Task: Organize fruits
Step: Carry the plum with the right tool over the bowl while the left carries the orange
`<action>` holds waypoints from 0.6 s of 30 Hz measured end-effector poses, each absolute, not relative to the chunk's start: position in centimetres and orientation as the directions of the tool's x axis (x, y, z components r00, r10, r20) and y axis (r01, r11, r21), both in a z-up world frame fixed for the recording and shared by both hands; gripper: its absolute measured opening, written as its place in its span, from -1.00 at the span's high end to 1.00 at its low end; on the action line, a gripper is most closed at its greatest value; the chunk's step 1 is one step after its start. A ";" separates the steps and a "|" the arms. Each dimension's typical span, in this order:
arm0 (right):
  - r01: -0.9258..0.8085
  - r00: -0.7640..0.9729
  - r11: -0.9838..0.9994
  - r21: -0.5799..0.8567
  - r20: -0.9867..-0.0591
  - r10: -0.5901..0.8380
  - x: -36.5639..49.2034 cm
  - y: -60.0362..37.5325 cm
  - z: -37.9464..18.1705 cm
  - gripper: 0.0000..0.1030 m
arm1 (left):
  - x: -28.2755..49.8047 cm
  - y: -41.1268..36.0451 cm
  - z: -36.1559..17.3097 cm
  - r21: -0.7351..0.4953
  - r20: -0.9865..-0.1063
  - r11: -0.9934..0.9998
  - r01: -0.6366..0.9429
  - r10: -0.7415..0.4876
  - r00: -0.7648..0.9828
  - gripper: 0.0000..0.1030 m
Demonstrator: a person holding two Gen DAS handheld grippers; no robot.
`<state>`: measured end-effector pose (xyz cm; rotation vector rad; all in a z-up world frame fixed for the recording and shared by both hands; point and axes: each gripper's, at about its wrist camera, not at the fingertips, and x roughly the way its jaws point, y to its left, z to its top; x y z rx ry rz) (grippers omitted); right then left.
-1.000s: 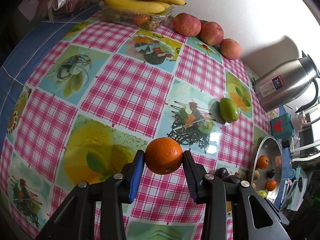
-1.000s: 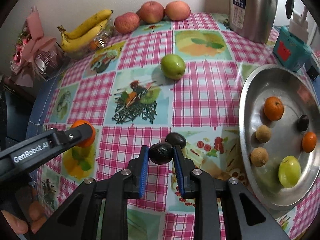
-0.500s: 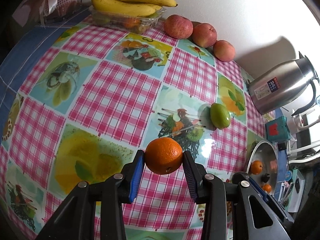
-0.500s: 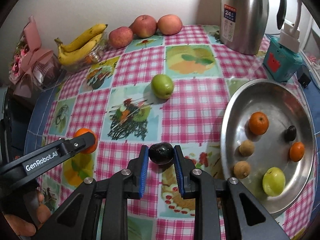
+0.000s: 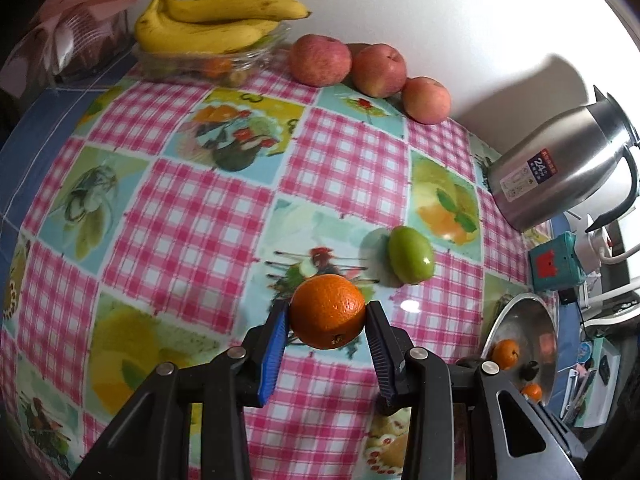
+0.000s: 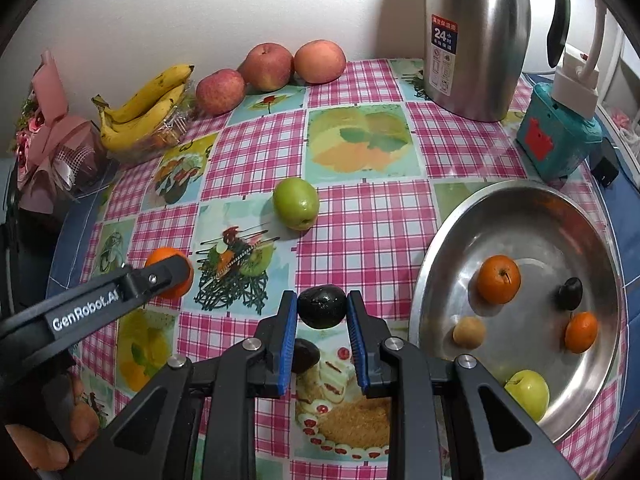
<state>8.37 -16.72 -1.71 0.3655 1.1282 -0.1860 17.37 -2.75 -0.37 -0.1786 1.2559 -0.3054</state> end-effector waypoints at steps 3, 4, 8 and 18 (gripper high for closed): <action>0.329 0.423 0.925 0.191 -0.905 0.037 8.3 -17.0 -1.6 0.50 | 17.2 -3.9 0.0 -0.290 -0.901 0.945 0.150 -0.322 0.290 0.20; 0.331 0.423 0.924 0.192 -0.905 0.036 8.2 -17.2 -1.6 0.50 | 17.0 -4.3 0.2 -0.283 -0.900 0.946 0.159 -0.319 0.296 0.20; 0.351 0.417 0.920 0.172 -0.909 0.011 7.7 -18.1 -1.6 0.50 | 16.5 -5.8 0.2 -0.243 -0.905 0.950 0.197 -0.295 0.307 0.20; 0.485 0.382 0.860 0.157 -0.923 -0.047 5.3 -23.9 -2.3 0.49 | 14.1 -10.5 0.9 -0.208 -0.899 0.922 0.326 -0.311 0.307 0.20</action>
